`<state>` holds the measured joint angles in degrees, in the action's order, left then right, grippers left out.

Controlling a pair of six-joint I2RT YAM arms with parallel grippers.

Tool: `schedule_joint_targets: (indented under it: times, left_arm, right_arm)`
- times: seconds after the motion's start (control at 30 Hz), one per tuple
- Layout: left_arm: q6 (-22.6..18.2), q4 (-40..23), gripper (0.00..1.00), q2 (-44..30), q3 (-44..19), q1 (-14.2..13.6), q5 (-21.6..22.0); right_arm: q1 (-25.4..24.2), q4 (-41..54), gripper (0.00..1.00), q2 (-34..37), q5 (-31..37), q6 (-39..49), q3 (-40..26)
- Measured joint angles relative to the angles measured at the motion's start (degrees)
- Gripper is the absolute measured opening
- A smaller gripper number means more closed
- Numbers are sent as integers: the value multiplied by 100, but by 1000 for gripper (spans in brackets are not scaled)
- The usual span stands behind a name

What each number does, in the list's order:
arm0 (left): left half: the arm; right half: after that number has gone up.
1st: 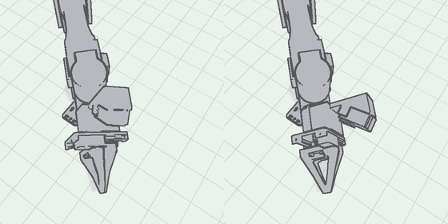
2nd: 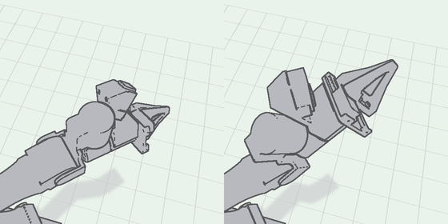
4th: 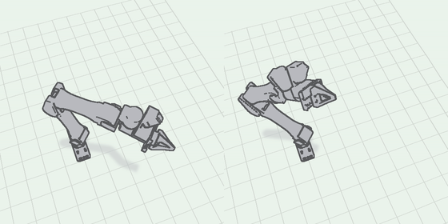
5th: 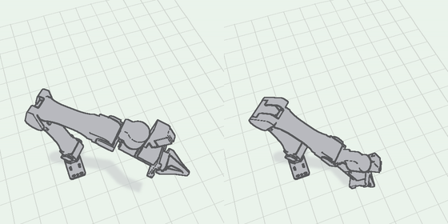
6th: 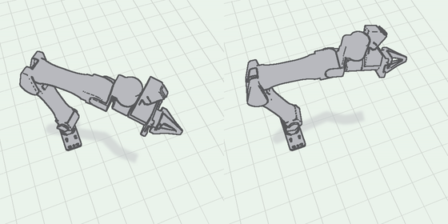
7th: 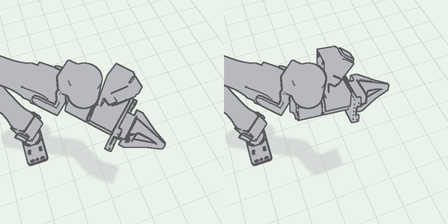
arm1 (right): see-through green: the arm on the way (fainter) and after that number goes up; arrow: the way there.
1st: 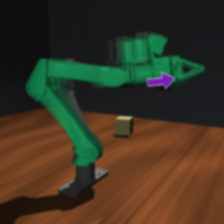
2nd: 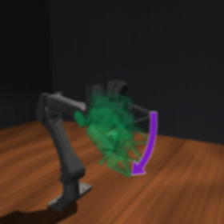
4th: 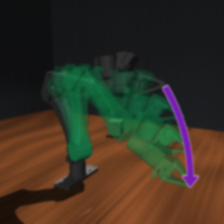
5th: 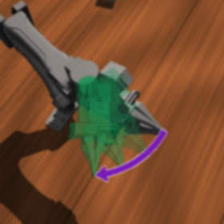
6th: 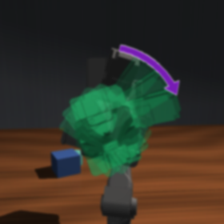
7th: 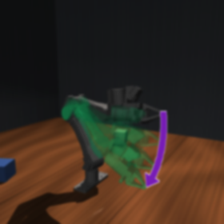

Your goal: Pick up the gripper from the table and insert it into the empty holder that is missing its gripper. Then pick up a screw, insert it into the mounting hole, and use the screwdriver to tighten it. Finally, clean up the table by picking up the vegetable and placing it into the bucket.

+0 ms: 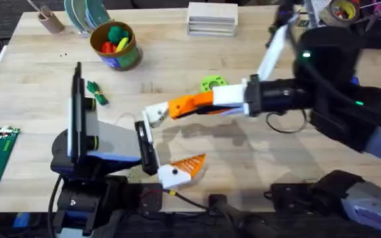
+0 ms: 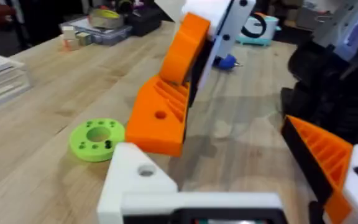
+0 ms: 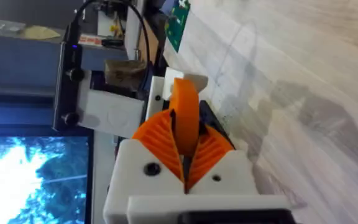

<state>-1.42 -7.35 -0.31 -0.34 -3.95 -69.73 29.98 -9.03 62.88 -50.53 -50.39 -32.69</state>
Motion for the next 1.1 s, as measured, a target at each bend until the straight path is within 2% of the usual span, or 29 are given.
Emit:
schedule_joint_targets:
  times: [0.17, 0.33, 0.63, 0.83, 1.1]
  left_arm:
    - [40, 76, 993, -1, 2, 35, 396]
    - [50, 105, 993, -1, 2, 37, 586]
    - [65, 111, 993, -1, 2, 46, 611]
    - [8, 94, 993, -1, 0, -11, 500]
    - [-8, 92, 993, 1, 0, -11, 483]
  right_arm:
    - [17, -798, 16, 566, -269, -346, 0]
    - [58, -1079, 15, 773, -336, -539, 0]
    - [35, -978, 15, 785, -362, -621, 0]
    - [70, -508, 15, 872, -622, -388, 18]
    - [72, -756, 15, 887, -790, -206, 55]
